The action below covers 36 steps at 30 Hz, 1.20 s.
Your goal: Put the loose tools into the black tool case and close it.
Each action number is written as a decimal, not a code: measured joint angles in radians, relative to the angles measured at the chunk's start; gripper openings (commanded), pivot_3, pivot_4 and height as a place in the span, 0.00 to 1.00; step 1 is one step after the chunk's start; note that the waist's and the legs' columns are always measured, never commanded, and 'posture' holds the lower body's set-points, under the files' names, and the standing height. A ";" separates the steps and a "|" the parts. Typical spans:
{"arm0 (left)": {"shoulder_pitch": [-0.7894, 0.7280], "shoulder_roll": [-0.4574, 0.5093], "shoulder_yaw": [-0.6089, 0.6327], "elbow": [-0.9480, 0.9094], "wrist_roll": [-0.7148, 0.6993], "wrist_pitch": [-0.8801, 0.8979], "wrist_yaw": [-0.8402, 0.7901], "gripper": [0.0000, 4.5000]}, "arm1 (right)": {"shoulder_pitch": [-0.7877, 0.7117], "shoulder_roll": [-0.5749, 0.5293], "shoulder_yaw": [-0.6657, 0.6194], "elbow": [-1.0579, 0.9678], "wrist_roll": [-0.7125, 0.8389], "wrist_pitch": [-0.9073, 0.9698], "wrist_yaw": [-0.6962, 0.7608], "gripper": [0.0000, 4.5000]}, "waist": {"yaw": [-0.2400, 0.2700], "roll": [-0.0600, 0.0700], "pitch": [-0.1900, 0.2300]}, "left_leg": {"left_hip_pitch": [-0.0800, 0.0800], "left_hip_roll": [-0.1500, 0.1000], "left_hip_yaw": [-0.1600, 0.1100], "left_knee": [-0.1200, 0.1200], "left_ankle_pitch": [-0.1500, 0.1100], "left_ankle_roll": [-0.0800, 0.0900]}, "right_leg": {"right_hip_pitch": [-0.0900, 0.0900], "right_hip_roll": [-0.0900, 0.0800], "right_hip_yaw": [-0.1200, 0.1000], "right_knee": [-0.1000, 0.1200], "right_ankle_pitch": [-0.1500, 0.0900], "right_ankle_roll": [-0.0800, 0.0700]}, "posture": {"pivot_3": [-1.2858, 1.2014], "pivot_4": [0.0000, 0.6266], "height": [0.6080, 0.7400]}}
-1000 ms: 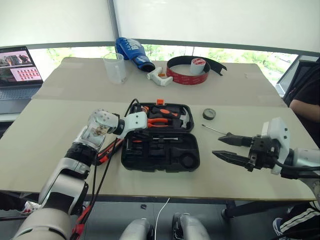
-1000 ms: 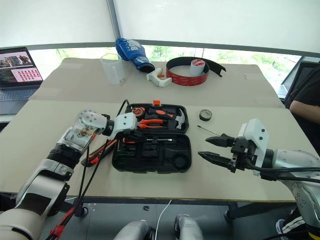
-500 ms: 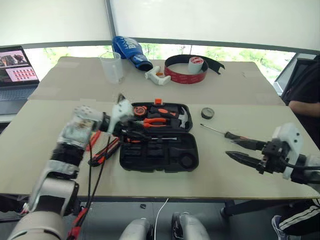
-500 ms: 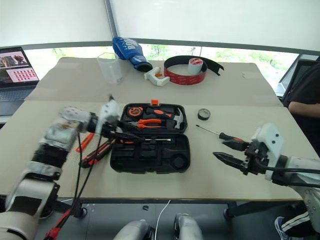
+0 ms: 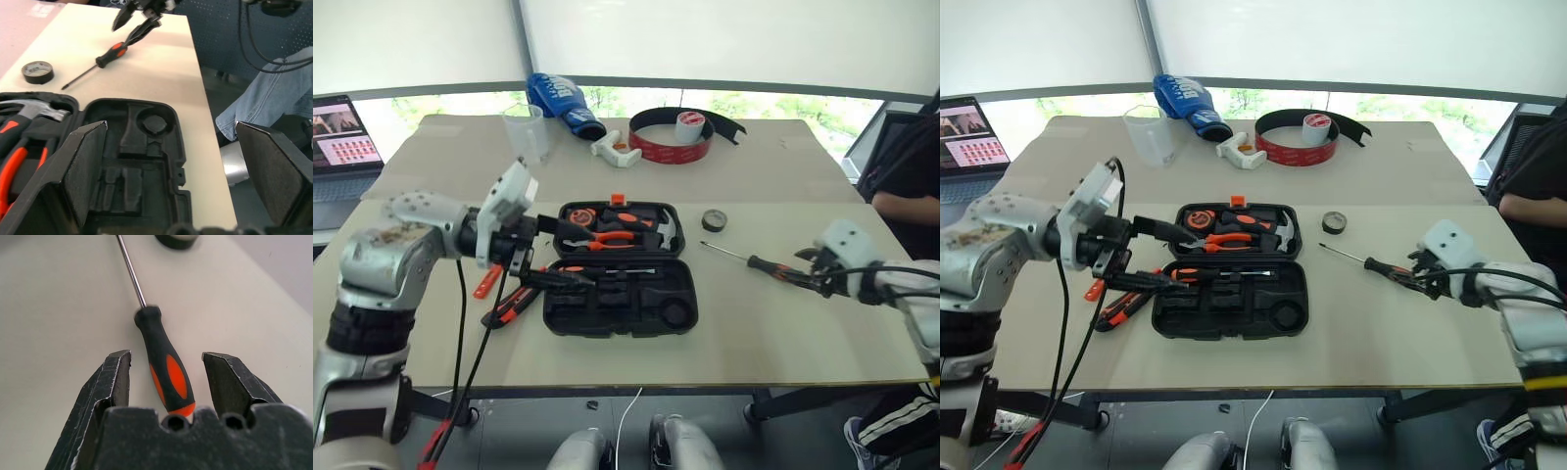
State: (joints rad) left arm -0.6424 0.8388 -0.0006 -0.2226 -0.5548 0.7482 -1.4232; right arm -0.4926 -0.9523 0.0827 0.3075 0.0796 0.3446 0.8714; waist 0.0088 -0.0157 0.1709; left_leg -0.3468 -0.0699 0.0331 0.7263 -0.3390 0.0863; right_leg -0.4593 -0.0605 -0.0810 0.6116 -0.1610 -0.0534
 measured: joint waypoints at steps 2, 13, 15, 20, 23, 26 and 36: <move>0.036 0.008 0.002 -0.029 -0.001 -0.001 0.016 1.00 | -0.053 0.012 0.054 0.082 -0.047 -0.018 0.031 0.73 | -0.001 0.000 0.000 | 0.000 0.000 0.000 0.000 0.000 0.000 | 0.000 0.000 0.000 0.000 0.000 0.000 | 0.52 0.24 0.92; 0.091 0.035 0.014 -0.091 -0.022 -0.009 0.084 1.00 | -0.183 0.054 0.110 0.256 -0.129 -0.073 0.141 0.39 | -0.002 0.002 0.001 | 0.001 0.000 0.000 0.000 0.000 -0.004 | 0.001 0.000 -0.001 0.000 0.000 -0.001 | 0.52 0.24 0.92; 0.091 0.035 0.014 -0.092 -0.028 -0.009 0.093 1.00 | -0.195 0.064 0.110 0.273 -0.138 -0.072 0.142 0.27 | -0.002 0.002 0.001 | 0.001 0.000 0.000 0.000 0.000 -0.004 | 0.002 0.000 -0.001 0.000 0.000 -0.001 | 0.52 0.24 0.92; 0.113 0.082 0.017 -0.080 -0.032 -0.025 0.086 1.00 | -0.198 0.064 0.093 0.250 -0.123 -0.062 0.180 0.23 | -0.004 0.005 0.003 | 0.001 0.000 0.000 0.000 0.000 -0.005 | 0.001 0.000 -0.001 0.001 0.000 -0.001 | 0.52 0.24 0.92; 0.180 0.123 0.032 -0.046 -0.015 -0.072 0.069 1.00 | -0.198 0.064 0.049 0.129 -0.044 -0.006 0.243 0.23 | -0.011 0.011 0.007 | 0.001 0.000 0.000 -0.001 0.001 -0.006 | 0.000 0.000 -0.001 0.001 0.000 -0.002 | 0.52 0.24 0.92; 0.293 0.166 0.102 -0.021 -0.002 -0.103 0.064 1.00 | -0.205 0.063 0.033 -0.102 0.062 0.081 0.342 0.23 | -0.022 0.012 0.007 | 0.003 0.001 -0.001 -0.005 0.002 -0.007 | -0.001 0.001 -0.002 0.001 -0.001 -0.004 | 0.52 0.24 0.92; 0.385 0.185 0.220 -0.027 -0.001 -0.135 0.126 1.00 | -0.287 0.231 0.304 -0.351 0.041 0.169 0.418 0.23 | 0.004 0.012 0.008 | 0.001 -0.001 -0.003 -0.004 0.002 -0.007 | -0.001 -0.001 -0.004 0.000 -0.001 -0.003 | 0.52 0.24 0.92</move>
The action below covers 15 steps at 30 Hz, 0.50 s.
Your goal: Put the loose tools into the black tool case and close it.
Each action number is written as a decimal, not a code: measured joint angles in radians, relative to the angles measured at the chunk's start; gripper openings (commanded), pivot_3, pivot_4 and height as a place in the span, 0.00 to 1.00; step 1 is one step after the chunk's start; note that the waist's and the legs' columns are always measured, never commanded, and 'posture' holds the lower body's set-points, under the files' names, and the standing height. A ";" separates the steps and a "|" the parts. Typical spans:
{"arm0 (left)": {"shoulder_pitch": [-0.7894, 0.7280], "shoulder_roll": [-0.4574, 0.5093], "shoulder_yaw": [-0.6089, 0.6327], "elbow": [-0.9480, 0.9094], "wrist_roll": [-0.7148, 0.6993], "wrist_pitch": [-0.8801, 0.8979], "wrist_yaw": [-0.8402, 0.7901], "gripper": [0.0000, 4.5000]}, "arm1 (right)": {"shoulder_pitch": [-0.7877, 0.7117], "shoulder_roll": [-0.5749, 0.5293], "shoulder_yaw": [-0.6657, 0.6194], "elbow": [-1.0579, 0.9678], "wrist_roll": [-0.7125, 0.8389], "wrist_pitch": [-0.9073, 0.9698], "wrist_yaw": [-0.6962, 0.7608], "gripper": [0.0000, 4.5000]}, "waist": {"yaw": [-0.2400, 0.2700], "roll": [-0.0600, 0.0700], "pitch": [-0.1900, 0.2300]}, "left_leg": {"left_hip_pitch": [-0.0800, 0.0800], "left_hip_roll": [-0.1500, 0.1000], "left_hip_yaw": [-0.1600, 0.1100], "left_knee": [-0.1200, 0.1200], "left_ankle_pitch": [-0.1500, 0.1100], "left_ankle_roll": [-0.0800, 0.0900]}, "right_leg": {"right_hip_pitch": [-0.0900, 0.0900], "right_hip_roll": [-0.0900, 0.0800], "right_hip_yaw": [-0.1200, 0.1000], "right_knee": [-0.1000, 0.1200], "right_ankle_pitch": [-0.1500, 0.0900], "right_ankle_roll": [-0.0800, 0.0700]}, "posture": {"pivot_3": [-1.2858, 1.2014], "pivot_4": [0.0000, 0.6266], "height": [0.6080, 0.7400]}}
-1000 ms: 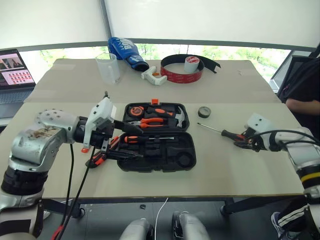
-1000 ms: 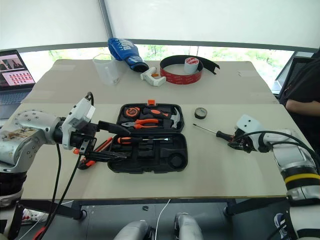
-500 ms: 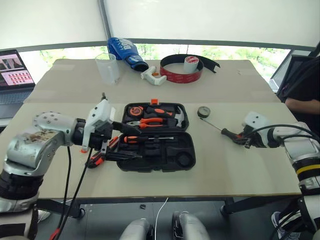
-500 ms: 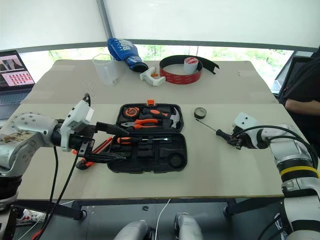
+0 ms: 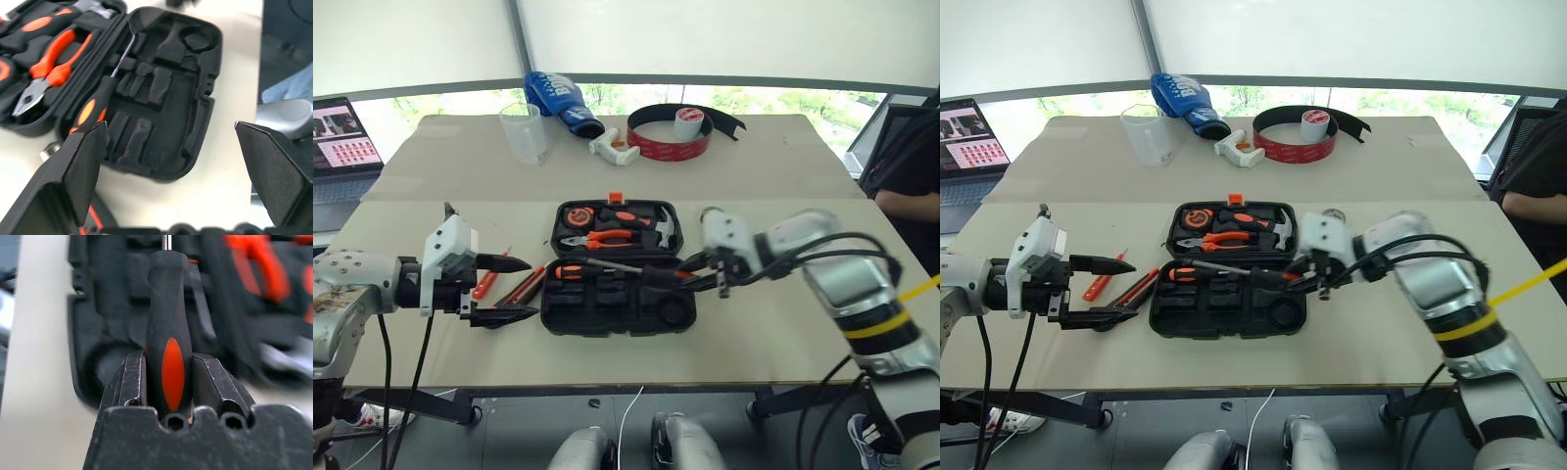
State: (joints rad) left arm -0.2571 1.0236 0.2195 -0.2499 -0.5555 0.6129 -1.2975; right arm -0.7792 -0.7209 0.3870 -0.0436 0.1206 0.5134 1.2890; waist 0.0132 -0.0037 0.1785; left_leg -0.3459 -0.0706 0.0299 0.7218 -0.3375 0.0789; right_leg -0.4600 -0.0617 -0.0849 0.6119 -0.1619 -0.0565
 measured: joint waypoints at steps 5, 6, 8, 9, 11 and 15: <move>0.000 -0.009 -0.001 -0.020 -0.001 0.001 0.038 1.00 | -0.044 0.048 0.042 0.106 -0.090 -0.045 -0.047 0.23 | -0.002 0.000 0.000 | -0.001 -0.001 0.000 -0.001 0.000 0.000 | 0.000 0.000 0.000 -0.001 0.001 0.001 | 0.52 0.24 0.92; 0.000 -0.010 -0.003 -0.020 0.000 0.000 0.043 1.00 | -0.044 0.054 0.043 0.122 -0.102 -0.052 -0.054 0.23 | -0.003 0.000 0.000 | -0.001 -0.001 0.000 -0.001 0.000 0.000 | 0.000 0.000 -0.001 -0.001 0.001 0.001 | 0.52 0.24 0.92; 0.001 -0.010 -0.003 -0.020 0.002 -0.002 0.051 1.00 | -0.044 0.058 0.047 0.149 -0.118 -0.073 -0.056 0.23 | -0.005 0.000 0.000 | 0.000 -0.001 -0.001 -0.002 0.000 0.000 | -0.001 0.000 -0.003 0.000 0.000 0.000 | 0.52 0.24 0.92; 0.002 -0.010 -0.003 -0.021 0.002 -0.002 0.052 1.00 | -0.044 0.058 0.048 0.156 -0.122 -0.081 -0.055 0.23 | -0.007 0.000 0.000 | 0.000 -0.001 -0.001 -0.002 0.000 0.000 | -0.001 0.000 -0.004 0.000 0.000 -0.001 | 0.52 0.24 0.92; 0.002 -0.010 -0.003 -0.022 0.001 -0.002 0.055 1.00 | -0.044 0.063 0.050 0.166 -0.132 -0.114 -0.050 0.23 | -0.010 0.000 0.000 | 0.000 -0.001 -0.002 -0.003 0.000 0.000 | 0.000 0.000 -0.005 0.000 0.000 -0.001 | 0.52 0.24 0.92; 0.002 -0.010 -0.003 -0.027 0.000 -0.002 0.061 1.00 | -0.045 0.088 0.052 0.170 -0.138 -0.138 -0.045 0.23 | -0.016 0.000 0.000 | 0.001 0.000 -0.002 -0.003 0.002 -0.003 | 0.000 0.000 -0.005 0.000 0.000 -0.002 | 0.52 0.24 0.92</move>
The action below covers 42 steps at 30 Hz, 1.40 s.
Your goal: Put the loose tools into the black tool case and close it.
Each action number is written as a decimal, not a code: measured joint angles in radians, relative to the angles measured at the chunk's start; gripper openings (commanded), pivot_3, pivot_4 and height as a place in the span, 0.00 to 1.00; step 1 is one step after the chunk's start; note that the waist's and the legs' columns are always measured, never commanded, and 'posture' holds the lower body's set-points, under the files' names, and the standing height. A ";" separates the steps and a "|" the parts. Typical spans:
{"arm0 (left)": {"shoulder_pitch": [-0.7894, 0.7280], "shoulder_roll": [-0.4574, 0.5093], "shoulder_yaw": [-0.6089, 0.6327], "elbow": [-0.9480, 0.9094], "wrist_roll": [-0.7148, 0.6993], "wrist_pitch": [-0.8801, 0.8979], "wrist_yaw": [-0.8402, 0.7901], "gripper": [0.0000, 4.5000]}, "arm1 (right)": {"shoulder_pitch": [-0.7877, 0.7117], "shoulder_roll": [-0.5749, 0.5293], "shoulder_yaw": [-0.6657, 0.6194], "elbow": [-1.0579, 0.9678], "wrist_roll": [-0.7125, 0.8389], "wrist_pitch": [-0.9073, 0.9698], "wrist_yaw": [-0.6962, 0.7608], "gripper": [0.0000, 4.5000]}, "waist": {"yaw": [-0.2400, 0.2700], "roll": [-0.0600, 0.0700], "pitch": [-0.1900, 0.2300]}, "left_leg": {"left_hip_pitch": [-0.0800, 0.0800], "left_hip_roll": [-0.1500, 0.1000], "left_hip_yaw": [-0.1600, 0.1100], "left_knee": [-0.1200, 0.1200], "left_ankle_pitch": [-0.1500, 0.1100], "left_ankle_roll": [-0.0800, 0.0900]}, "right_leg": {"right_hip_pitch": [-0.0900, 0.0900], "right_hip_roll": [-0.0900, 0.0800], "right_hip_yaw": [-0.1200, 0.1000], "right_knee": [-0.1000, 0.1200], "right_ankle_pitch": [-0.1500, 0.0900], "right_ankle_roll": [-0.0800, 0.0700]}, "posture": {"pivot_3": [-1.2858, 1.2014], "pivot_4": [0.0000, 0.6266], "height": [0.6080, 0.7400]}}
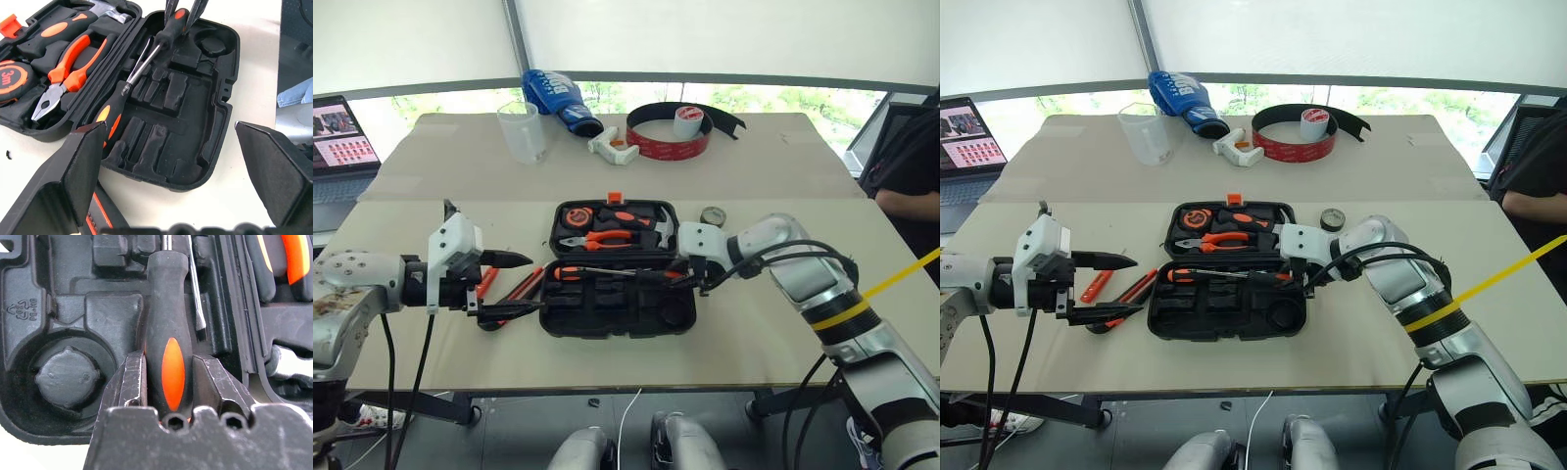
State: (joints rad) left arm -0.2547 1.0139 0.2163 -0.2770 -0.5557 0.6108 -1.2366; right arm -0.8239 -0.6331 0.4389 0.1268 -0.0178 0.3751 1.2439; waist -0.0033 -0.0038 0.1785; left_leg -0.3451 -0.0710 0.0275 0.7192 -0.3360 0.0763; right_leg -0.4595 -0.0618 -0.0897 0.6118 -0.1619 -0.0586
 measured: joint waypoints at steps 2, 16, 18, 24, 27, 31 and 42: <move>0.000 0.000 0.000 -0.001 0.000 0.000 0.001 1.00 | 0.000 0.016 0.003 0.001 -0.004 -0.001 -0.002 0.23 | -0.003 0.000 0.000 | 0.000 0.000 0.000 0.000 0.001 -0.001 | 0.000 0.000 0.000 0.000 0.000 0.000 | 0.52 0.24 0.92; -0.028 0.000 -0.011 0.000 -0.005 0.001 0.006 1.00 | -0.019 0.052 -0.002 0.024 -0.026 -0.018 -0.023 0.73 | -0.007 0.000 0.000 | 0.001 0.000 -0.001 -0.001 0.001 -0.002 | 0.000 0.000 0.000 0.001 0.001 -0.001 | 0.52 0.24 0.92; -0.046 0.000 -0.020 0.002 -0.005 0.000 0.006 1.00 | -0.024 0.075 -0.016 0.021 -0.012 -0.016 -0.028 0.73 | -0.008 0.000 0.000 | 0.001 0.000 -0.001 -0.001 0.001 -0.002 | 0.000 0.000 0.000 0.001 0.001 -0.002 | 0.52 0.24 0.92; -0.049 0.000 -0.024 0.012 -0.002 -0.001 0.006 1.00 | -0.030 0.111 -0.057 0.008 0.026 0.051 -0.048 0.73 | -0.008 0.000 0.000 | 0.001 0.000 -0.001 -0.001 0.001 -0.002 | 0.000 0.000 0.000 0.001 0.001 -0.002 | 0.52 0.24 0.92; -0.049 0.000 -0.024 0.014 0.000 -0.002 0.006 1.00 | -0.030 0.118 -0.059 0.000 0.035 0.070 -0.057 0.51 | -0.008 0.000 0.000 | 0.001 0.000 -0.001 -0.001 0.001 -0.002 | 0.000 0.000 -0.001 0.001 0.001 -0.002 | 0.52 0.24 0.92; -0.057 -0.012 -0.041 0.021 0.002 -0.015 0.006 1.00 | -0.023 0.141 -0.061 0.000 0.040 0.091 -0.085 0.27 | -0.009 0.000 0.000 | 0.001 0.000 -0.001 -0.001 0.002 -0.003 | 0.000 0.000 -0.001 0.001 0.001 -0.002 | 0.52 0.24 0.92; -0.057 -0.020 -0.058 0.040 0.008 -0.042 0.008 1.00 | 0.019 0.207 -0.014 0.012 -0.025 0.087 -0.209 0.01 | -0.010 0.000 0.000 | 0.003 0.000 -0.001 -0.004 0.003 -0.005 | 0.000 0.000 0.000 0.001 0.001 -0.003 | 0.52 0.24 0.92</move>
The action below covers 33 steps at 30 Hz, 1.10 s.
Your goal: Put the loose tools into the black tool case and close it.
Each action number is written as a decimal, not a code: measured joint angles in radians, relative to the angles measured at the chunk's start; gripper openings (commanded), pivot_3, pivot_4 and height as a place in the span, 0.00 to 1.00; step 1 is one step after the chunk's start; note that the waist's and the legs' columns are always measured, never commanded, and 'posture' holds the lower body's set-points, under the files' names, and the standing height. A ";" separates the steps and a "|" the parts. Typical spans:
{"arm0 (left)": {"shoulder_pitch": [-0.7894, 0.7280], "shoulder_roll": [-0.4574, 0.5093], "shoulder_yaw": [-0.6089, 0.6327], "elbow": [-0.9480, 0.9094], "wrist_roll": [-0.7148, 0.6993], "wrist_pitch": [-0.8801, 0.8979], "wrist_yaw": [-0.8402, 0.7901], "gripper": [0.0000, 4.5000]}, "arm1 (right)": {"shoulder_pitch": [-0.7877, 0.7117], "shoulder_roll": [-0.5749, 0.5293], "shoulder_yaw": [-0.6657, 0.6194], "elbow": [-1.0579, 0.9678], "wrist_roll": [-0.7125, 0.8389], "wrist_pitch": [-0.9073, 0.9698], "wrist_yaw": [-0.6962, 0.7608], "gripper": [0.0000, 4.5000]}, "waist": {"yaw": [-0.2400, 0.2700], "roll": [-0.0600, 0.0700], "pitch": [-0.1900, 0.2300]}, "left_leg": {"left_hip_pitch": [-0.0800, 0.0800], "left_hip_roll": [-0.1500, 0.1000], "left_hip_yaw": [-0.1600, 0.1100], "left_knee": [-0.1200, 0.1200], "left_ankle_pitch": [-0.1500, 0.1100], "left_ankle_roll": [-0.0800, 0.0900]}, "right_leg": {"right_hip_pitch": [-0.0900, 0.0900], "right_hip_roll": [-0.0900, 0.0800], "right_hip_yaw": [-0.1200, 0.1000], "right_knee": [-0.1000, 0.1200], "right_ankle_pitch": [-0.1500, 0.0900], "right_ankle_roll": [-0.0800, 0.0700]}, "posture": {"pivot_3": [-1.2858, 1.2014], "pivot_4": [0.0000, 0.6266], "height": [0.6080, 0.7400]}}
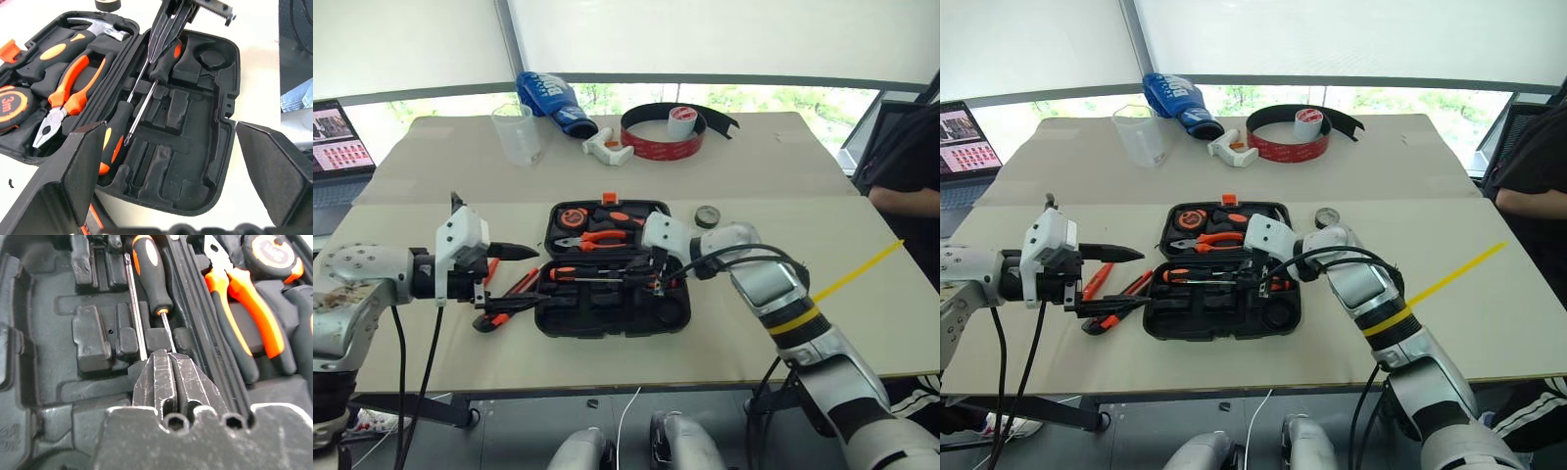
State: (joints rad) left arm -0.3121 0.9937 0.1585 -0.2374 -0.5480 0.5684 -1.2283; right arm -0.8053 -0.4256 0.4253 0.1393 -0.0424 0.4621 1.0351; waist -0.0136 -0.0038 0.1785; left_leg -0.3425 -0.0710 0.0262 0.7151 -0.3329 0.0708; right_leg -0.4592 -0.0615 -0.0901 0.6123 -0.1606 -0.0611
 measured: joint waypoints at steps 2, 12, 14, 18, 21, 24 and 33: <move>0.000 0.000 -0.002 0.000 0.000 0.000 0.001 1.00 | 0.005 -0.007 0.004 0.000 -0.014 -0.025 0.001 0.01 | 0.000 0.000 0.000 | 0.001 0.000 0.000 0.000 0.000 0.000 | 0.001 0.000 0.000 0.000 0.000 0.000 | 0.52 0.24 0.92; -0.017 -0.001 -0.022 0.018 0.010 -0.003 -0.001 1.00 | 0.022 0.001 0.017 0.025 -0.051 -0.086 -0.004 0.01 | -0.001 -0.002 -0.002 | 0.006 0.000 0.000 -0.002 0.000 0.000 | 0.003 0.000 0.001 0.001 -0.001 -0.001 | 0.52 0.24 0.92; -0.026 -0.004 -0.025 0.019 0.012 -0.005 -0.001 1.00 | 0.018 0.009 0.023 0.034 -0.063 -0.095 -0.007 0.01 | -0.001 -0.003 -0.002 | 0.006 0.000 0.000 -0.002 0.000 0.000 | 0.003 0.000 0.001 0.001 -0.001 -0.001 | 0.52 0.24 0.92; -0.040 -0.007 -0.032 0.034 0.018 -0.018 -0.001 1.00 | 0.011 0.013 0.041 0.056 -0.102 -0.151 -0.016 0.01 | -0.003 -0.004 -0.004 | 0.007 0.000 0.000 -0.003 0.000 0.000 | 0.003 0.001 0.002 0.001 -0.001 -0.002 | 0.52 0.24 0.92; -0.039 -0.010 -0.032 0.037 0.019 -0.025 0.001 1.00 | 0.013 0.020 0.028 0.055 -0.095 -0.151 -0.015 0.01 | -0.002 -0.005 -0.004 | 0.007 0.000 0.000 -0.003 0.000 -0.001 | 0.003 0.001 0.002 0.001 -0.001 -0.002 | 0.52 0.24 0.92; -0.015 -0.010 -0.030 0.036 0.032 -0.027 0.014 1.00 | 0.031 0.040 -0.028 0.043 -0.034 -0.097 -0.005 0.01 | -0.002 -0.005 -0.004 | 0.006 0.000 0.000 -0.003 0.000 -0.001 | 0.002 0.001 0.001 0.001 -0.001 -0.002 | 0.52 0.24 0.92; 0.297 -0.060 0.258 -0.032 0.032 0.049 0.216 1.00 | -0.010 -0.025 -0.348 -0.284 0.362 0.219 0.047 0.26 | 0.001 -0.003 -0.002 | 0.005 0.001 -0.002 -0.006 0.000 0.000 | 0.001 0.001 0.000 -0.001 -0.002 -0.003 | 0.52 0.24 0.92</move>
State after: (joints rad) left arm -0.0152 0.9339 0.4161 -0.2696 -0.5159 0.6171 -1.0126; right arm -0.8155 -0.4508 0.0772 -0.1451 0.3192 0.6815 1.0819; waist -0.0127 -0.0072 0.1767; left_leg -0.3379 -0.0702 0.0239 0.7092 -0.3327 0.0705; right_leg -0.4583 -0.0602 -0.0904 0.6112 -0.1625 -0.0644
